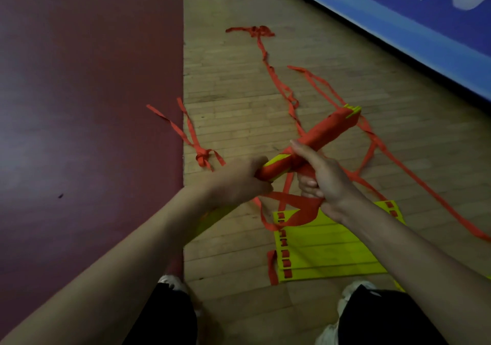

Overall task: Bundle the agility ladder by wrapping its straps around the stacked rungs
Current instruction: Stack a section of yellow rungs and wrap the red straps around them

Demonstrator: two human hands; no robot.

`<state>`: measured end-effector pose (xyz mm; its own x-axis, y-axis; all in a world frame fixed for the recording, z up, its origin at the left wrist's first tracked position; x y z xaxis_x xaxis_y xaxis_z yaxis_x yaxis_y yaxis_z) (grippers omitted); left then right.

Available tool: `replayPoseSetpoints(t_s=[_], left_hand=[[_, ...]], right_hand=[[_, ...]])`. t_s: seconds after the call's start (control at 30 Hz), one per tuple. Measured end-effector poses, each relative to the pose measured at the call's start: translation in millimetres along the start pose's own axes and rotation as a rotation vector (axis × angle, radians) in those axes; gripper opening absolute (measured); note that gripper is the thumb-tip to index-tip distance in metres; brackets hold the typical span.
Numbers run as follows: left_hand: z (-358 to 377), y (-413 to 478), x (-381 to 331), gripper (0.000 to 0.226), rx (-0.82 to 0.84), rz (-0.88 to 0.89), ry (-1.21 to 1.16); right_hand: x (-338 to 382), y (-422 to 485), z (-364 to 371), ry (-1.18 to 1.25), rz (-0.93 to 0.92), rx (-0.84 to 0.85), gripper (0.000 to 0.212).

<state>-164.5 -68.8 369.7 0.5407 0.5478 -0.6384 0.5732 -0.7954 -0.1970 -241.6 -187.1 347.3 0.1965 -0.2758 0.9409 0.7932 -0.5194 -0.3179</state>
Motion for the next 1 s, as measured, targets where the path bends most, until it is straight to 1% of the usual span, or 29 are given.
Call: replayPoseSetpoints(t_s=[0.03,0.07,0.13,0.2,0.23,0.33,0.4,0.43,0.5,0.53,0.6,0.67,0.77,0.87,0.9,0.93,1.0], left_hand=[[3.0,-1.4,2.5,0.034,0.065,-0.057,-0.219],[5.2,-3.7,4.2,0.033,0.12,-0.106,-0.375],[6.3,-5.2,7.7,0.033,0.199,-0.14,-0.508],[6.1,-5.1,12.4,0.04,0.266,-0.159,-0.657],[5.3,-5.1,15.9,0.043,0.299,-0.2,-0.754],[2.9,-6.0,24.6,0.049,0.389,-0.275,-0.972],[1.1,-6.9,29.9,0.054,0.397,-0.286,-0.989],[-0.5,-6.6,31.6,0.05,0.378,-0.279,-0.954],[-4.1,-6.4,30.7,0.025,0.336,-0.249,-0.882],[-6.5,-6.3,30.5,0.02,0.308,-0.251,-0.864],[-12.0,-4.8,33.5,0.024,0.251,-0.266,-0.837],[-15.9,-3.2,37.2,0.026,0.232,-0.281,-0.803],[-19.4,-2.2,41.4,0.021,0.191,-0.318,-0.763],[-21.1,-2.2,41.1,0.032,0.179,-0.328,-0.745],[-21.7,-2.6,40.8,0.038,0.187,-0.329,-0.742],[-22.0,-3.5,40.2,0.045,0.198,-0.331,-0.745],[-23.7,-4.3,39.6,0.048,0.199,-0.335,-0.757]], right_hand=[[1.1,0.4,-0.5,0.003,-0.007,0.008,0.04],[1.6,0.8,-0.6,0.011,-0.011,0.019,0.041],[2.3,1.5,0.2,0.034,-0.016,0.056,0.042],[3.8,2.1,2.4,0.051,-0.024,0.102,0.044],[4.7,2.3,3.2,0.055,-0.028,0.122,0.045],[6.3,3.3,4.6,0.034,-0.039,0.174,0.038],[6.8,3.9,4.5,-0.034,-0.05,0.215,0.035],[7.9,3.6,3.7,-0.072,-0.058,0.247,0.035],[8.9,2.8,0.2,-0.129,-0.046,0.324,0.036],[8.0,2.0,-2.4,-0.145,-0.017,0.362,0.035],[3.8,1.1,-8.0,-0.178,0.039,0.404,0.032],[0.1,2.4,-11.9,-0.216,0.056,0.392,0.026],[0.0,5.4,-15.6,-0.258,0.013,0.317,0.009],[3.0,5.3,-14.3,-0.275,-0.073,0.281,0.003],[3.7,4.4,-12.8,-0.282,-0.099,0.272,0.004],[3.8,4.6,-11.7,-0.29,-0.126,0.258,0.01],[4.8,5.9,-9.7,-0.331,-0.185,0.224,0.031]])
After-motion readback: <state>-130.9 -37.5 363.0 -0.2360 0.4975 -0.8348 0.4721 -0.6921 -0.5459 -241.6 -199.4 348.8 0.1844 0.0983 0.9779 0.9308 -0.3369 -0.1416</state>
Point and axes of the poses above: each hand's wrist, its own y-axis towards the middle knuckle, its own z-axis out of the palm, x = y × z, the point moved 6 cm from there along y, towards the middle knuckle, and after that the axes turned 3 degrees about -x, right-handed, at the moved point
